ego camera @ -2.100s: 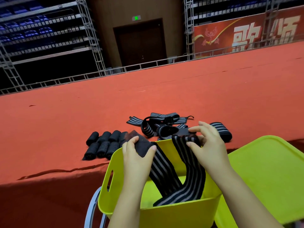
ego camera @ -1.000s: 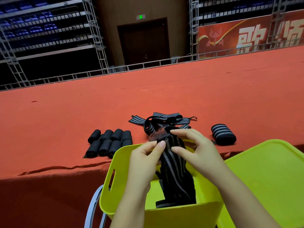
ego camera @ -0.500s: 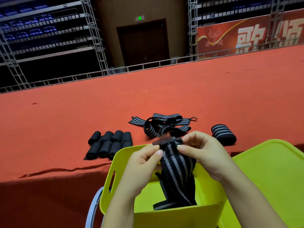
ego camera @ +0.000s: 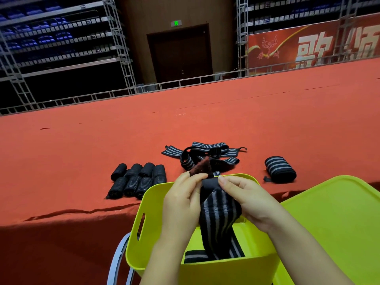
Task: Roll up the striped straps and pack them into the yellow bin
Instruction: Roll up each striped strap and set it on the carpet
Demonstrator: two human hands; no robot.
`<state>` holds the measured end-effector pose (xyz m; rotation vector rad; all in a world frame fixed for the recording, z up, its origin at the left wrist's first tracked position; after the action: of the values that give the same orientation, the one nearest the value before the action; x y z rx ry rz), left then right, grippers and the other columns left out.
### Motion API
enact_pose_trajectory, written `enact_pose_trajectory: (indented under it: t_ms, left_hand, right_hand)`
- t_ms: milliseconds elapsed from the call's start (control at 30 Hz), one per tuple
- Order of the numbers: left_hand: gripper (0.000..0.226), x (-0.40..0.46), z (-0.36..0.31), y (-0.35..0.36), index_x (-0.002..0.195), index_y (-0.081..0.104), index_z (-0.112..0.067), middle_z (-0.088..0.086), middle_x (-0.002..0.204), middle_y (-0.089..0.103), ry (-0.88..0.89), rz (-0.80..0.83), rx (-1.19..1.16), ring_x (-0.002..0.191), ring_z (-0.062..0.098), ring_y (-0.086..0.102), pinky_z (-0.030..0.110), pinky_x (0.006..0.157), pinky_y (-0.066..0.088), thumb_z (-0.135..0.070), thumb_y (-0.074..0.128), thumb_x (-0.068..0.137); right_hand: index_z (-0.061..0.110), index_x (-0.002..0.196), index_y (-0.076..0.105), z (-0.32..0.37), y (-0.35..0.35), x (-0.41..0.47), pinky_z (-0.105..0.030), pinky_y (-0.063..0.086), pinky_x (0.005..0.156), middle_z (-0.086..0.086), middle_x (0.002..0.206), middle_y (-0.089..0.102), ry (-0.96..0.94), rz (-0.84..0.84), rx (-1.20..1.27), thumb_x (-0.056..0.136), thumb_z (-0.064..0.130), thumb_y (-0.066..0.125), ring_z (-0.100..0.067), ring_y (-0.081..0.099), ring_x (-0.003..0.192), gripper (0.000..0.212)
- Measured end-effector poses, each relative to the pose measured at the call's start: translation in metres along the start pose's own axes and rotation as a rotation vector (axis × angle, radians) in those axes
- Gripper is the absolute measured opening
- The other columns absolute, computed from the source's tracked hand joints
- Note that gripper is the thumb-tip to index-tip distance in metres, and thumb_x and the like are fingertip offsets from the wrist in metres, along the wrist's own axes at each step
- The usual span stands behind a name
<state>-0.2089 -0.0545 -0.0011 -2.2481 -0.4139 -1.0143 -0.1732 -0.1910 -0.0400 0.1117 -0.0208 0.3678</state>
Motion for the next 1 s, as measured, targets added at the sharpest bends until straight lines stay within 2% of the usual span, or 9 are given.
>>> enact_pose_trajectory:
  t_ms: [67, 167, 267, 367, 467, 567, 633, 767, 1000]
  left_hand:
    - [0.025, -0.003, 0.001, 0.001, 0.108, 0.072, -0.018, -0.023, 0.095, 0.058, -0.041, 0.007, -0.032, 0.095, -0.008, 0.056, 0.005, 0.077, 0.039, -0.015, 0.053, 0.091]
    - [0.023, -0.005, 0.011, -0.002, 0.101, 0.071, -0.029, -0.016, 0.088, 0.062, -0.257, 0.000, -0.174, 0.089, -0.002, 0.059, 0.011, 0.074, 0.042, -0.012, 0.058, 0.094]
    - [0.037, -0.008, 0.021, -0.003, 0.102, 0.068, -0.038, -0.015, 0.096, 0.070, -0.502, -0.015, -0.410, 0.093, -0.002, 0.065, 0.016, 0.079, 0.051, -0.003, 0.059, 0.092]
    - [0.052, -0.012, 0.023, 0.002, 0.118, 0.056, -0.047, -0.003, 0.068, 0.060, -0.622, 0.010, -0.534, 0.075, 0.010, 0.062, 0.029, 0.078, 0.052, -0.004, 0.063, 0.090]
    - [0.052, -0.018, 0.021, 0.010, 0.123, 0.047, -0.044, -0.003, 0.078, 0.074, -0.700, 0.087, -0.531, 0.079, 0.011, 0.069, 0.036, 0.082, 0.054, -0.009, 0.066, 0.089]
    - [0.024, -0.022, 0.014, 0.014, 0.109, 0.064, -0.021, 0.008, 0.085, 0.076, -0.737, 0.138, -0.656, 0.081, 0.017, 0.071, 0.035, 0.077, 0.054, -0.006, 0.062, 0.091]
    - [0.015, -0.022, 0.012, 0.014, 0.101, 0.069, -0.013, 0.012, 0.085, 0.075, -0.725, 0.163, -0.691, 0.078, 0.019, 0.070, 0.031, 0.071, 0.054, -0.006, 0.059, 0.093]
    - [0.017, -0.023, 0.009, 0.015, 0.099, 0.070, -0.009, 0.009, 0.088, 0.076, -0.691, 0.216, -0.727, 0.081, 0.017, 0.072, 0.025, 0.068, 0.056, -0.009, 0.053, 0.096]
    - [0.023, -0.023, 0.008, 0.017, 0.099, 0.070, -0.011, 0.010, 0.093, 0.075, -0.663, 0.249, -0.746, 0.086, 0.020, 0.072, 0.029, 0.073, 0.058, -0.009, 0.047, 0.098]
  right_hand:
    - [0.006, 0.091, 0.068, 0.003, -0.003, -0.001, -0.024, 0.051, 0.060, -0.011, 0.081, 0.069, -0.048, -0.066, 0.037, 0.089, 0.028, 0.061, -0.017, 0.066, 0.070, 0.023]
    - [0.006, 0.093, 0.065, 0.008, -0.004, -0.006, -0.024, 0.052, 0.056, -0.011, 0.076, 0.071, -0.111, -0.083, 0.042, 0.091, 0.013, 0.060, -0.018, 0.067, 0.066, 0.009]
    - [0.008, 0.093, 0.064, 0.011, -0.005, -0.012, -0.027, 0.053, 0.062, -0.010, 0.077, 0.070, -0.182, -0.100, -0.011, 0.090, 0.008, 0.062, -0.018, 0.068, 0.071, 0.004]
    - [0.014, 0.084, 0.065, 0.016, -0.005, -0.015, -0.028, 0.052, 0.069, -0.005, 0.080, 0.069, -0.259, -0.133, -0.066, 0.086, 0.003, 0.066, -0.015, 0.065, 0.077, 0.012]
    - [0.020, 0.079, 0.066, 0.019, -0.006, -0.015, -0.031, 0.049, 0.070, -0.003, 0.077, 0.068, -0.282, -0.192, -0.096, 0.082, 0.009, 0.072, -0.014, 0.063, 0.074, 0.013]
    - [0.018, 0.075, 0.067, 0.016, -0.007, -0.016, -0.030, 0.047, 0.065, -0.004, 0.070, 0.066, -0.254, -0.230, -0.074, 0.084, 0.012, 0.071, -0.015, 0.061, 0.068, 0.011]
    - [0.015, 0.076, 0.067, 0.014, -0.008, -0.016, -0.030, 0.047, 0.064, -0.008, 0.071, 0.066, -0.239, -0.243, -0.070, 0.084, 0.015, 0.071, -0.016, 0.061, 0.067, 0.009]
    - [0.014, 0.076, 0.066, 0.013, -0.006, -0.017, -0.022, 0.048, 0.057, -0.002, 0.065, 0.064, -0.234, -0.245, -0.064, 0.083, 0.014, 0.070, -0.013, 0.061, 0.064, 0.008]
    - [0.012, 0.079, 0.066, 0.015, -0.005, -0.019, -0.029, 0.050, 0.062, -0.009, 0.071, 0.069, -0.248, -0.282, -0.069, 0.084, 0.013, 0.070, -0.016, 0.064, 0.067, 0.006]
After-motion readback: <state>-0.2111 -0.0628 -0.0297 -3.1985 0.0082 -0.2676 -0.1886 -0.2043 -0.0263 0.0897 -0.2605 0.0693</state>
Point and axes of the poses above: each hand's wrist, its own x-axis towards the middle knuckle, its own y-axis out of the palm, z = x × y, the point moved 7 cm from there along x, towards the middle knuckle
